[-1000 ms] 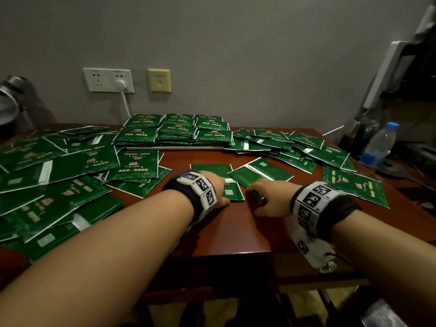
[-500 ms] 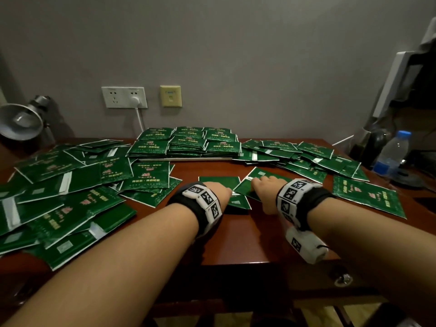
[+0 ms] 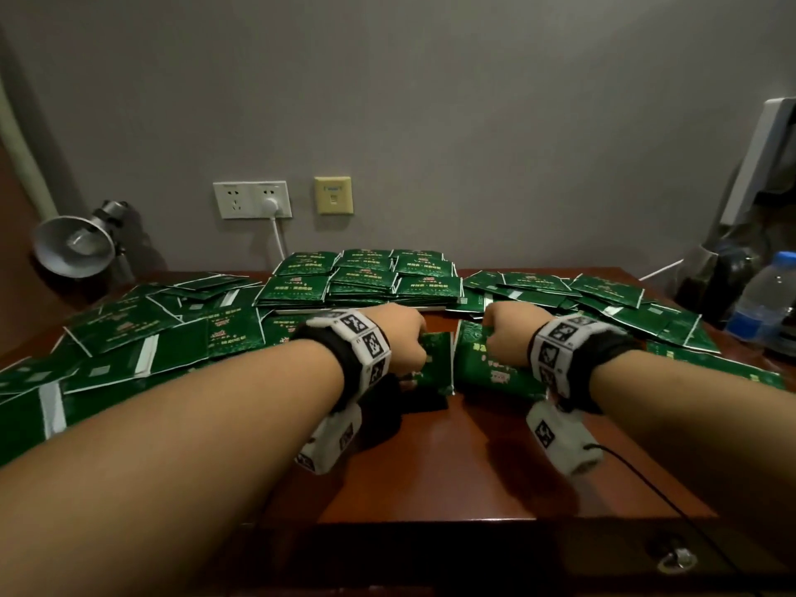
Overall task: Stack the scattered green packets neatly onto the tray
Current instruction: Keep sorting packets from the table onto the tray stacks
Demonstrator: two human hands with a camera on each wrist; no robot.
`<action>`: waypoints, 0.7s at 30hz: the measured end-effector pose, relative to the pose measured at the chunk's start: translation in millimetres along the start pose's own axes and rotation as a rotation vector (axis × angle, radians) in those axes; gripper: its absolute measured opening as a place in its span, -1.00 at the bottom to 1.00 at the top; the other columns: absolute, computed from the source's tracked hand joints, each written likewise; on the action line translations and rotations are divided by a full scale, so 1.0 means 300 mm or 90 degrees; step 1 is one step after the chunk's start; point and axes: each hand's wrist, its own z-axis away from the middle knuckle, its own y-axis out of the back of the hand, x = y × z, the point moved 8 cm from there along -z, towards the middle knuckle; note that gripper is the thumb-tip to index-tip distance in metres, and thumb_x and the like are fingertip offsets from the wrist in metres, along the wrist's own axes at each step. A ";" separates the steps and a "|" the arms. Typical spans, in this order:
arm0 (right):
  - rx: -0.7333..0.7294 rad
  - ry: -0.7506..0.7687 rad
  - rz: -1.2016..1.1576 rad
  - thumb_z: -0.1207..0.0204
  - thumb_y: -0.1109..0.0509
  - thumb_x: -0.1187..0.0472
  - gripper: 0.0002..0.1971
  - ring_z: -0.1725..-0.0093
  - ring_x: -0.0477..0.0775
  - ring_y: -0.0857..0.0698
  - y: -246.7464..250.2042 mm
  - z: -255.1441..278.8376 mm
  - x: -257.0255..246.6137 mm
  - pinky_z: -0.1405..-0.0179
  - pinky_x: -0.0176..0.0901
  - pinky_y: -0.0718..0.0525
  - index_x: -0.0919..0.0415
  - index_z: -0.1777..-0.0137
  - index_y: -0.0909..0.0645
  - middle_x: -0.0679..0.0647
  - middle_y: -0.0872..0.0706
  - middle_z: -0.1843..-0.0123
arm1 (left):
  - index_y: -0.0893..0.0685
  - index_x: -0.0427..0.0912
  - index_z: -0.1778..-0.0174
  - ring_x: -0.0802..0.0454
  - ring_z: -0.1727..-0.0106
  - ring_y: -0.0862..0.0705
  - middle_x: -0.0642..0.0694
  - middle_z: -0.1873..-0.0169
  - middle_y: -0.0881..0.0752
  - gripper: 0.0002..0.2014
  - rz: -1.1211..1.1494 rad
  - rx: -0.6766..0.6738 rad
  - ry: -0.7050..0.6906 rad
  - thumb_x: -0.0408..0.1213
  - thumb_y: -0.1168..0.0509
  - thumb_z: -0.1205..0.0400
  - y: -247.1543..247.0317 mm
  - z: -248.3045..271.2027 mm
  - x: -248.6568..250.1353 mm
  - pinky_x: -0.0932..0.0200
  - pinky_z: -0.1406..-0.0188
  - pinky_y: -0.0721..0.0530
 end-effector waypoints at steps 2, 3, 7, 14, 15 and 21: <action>-0.023 -0.024 -0.013 -0.53 -0.31 0.19 -0.67 -0.06 0.13 -0.69 -0.016 -0.005 0.016 0.02 -0.08 -0.71 0.21 -0.28 -0.53 0.13 -0.69 -0.15 | -0.59 -0.15 -0.15 -0.13 0.04 -0.68 -0.13 0.02 -0.69 -0.74 -0.060 0.013 0.013 -0.23 -0.28 -0.55 0.003 -0.007 -0.015 0.12 0.28 -0.59; -0.042 -0.031 0.005 -0.55 -0.31 0.16 -0.63 -0.09 0.14 -0.67 -0.029 -0.005 0.020 -0.02 -0.06 -0.70 0.22 -0.33 -0.48 0.14 -0.66 -0.19 | -0.54 -0.14 -0.20 -0.14 0.00 -0.66 -0.13 -0.03 -0.65 -0.72 -0.085 0.026 0.026 -0.21 -0.27 -0.58 -0.002 -0.010 -0.026 0.08 0.23 -0.60; -0.102 -0.013 0.067 -0.48 -0.39 -0.01 -0.48 -0.11 0.16 -0.67 -0.090 -0.002 0.019 -0.12 0.01 -0.70 0.18 -0.39 -0.44 0.12 -0.66 -0.20 | -0.46 -0.16 -0.36 -0.17 -0.01 -0.65 -0.18 -0.15 -0.66 -0.61 -0.132 -0.005 0.072 -0.02 -0.12 -0.71 -0.081 -0.016 -0.042 0.03 0.16 -0.58; -0.093 -0.002 0.150 -0.54 -0.34 -0.22 -0.49 0.06 0.12 -0.70 -0.108 0.023 0.000 0.12 -0.10 -0.67 0.22 -0.22 -0.57 0.08 -0.69 0.03 | -0.51 -0.12 -0.46 -0.21 -0.34 -0.59 -0.20 -0.36 -0.60 -0.62 -0.192 -0.149 0.016 -0.10 -0.09 -0.75 -0.224 -0.022 0.046 0.14 -0.18 -0.51; -0.086 0.006 0.147 -0.58 -0.33 -0.14 -0.55 -0.01 0.15 -0.70 -0.107 0.024 -0.003 0.06 -0.08 -0.65 0.23 -0.24 -0.60 0.12 -0.70 -0.04 | -0.53 -0.16 -0.44 -0.20 -0.33 -0.59 -0.19 -0.35 -0.60 -0.65 -0.147 -0.154 0.015 -0.21 -0.12 -0.74 -0.216 -0.028 0.063 0.20 -0.05 -0.46; -0.063 0.043 0.115 -0.46 -0.42 -0.12 -0.49 -0.12 0.17 -0.68 -0.092 0.013 -0.018 -0.04 -0.04 -0.70 0.13 -0.34 -0.54 0.12 -0.66 -0.21 | -0.39 -0.12 -0.41 -0.30 -0.32 -0.54 -0.21 -0.35 -0.42 -0.34 -0.019 -0.078 0.139 0.24 -0.29 -0.54 -0.172 -0.021 -0.006 -0.19 -0.26 -0.58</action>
